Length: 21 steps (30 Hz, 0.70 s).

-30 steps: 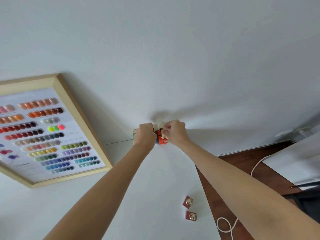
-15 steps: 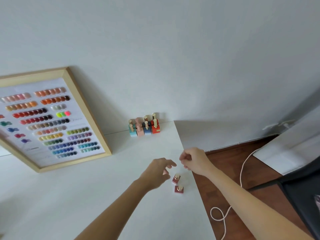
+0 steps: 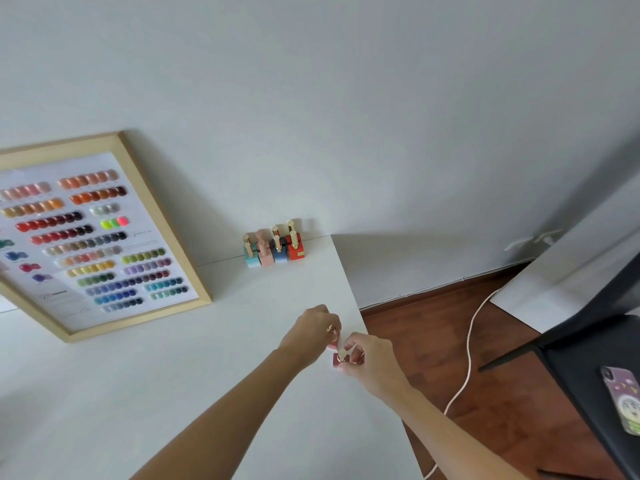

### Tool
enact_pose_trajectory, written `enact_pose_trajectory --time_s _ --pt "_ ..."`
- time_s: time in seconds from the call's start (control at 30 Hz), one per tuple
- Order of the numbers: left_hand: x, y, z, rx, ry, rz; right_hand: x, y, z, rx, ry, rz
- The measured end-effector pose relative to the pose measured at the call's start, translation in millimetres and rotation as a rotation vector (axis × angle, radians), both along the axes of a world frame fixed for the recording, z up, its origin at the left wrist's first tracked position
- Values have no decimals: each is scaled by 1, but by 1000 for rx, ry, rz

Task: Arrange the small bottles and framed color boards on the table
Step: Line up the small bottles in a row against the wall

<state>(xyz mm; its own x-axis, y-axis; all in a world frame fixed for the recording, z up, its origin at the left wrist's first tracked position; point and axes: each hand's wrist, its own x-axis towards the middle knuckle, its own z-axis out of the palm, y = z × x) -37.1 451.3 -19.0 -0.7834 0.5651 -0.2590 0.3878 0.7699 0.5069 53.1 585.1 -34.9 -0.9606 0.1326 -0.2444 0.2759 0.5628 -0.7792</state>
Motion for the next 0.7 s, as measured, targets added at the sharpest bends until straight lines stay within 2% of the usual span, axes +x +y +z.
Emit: enact_pose_trajectory --time_s 0.33,0.7 --pt "-36 -8 9 -19 97 -25 -19 2 -9 21 132 -3" --pt "-151 8 31 -121 292 -60 -118 30 0 23 257 -117"
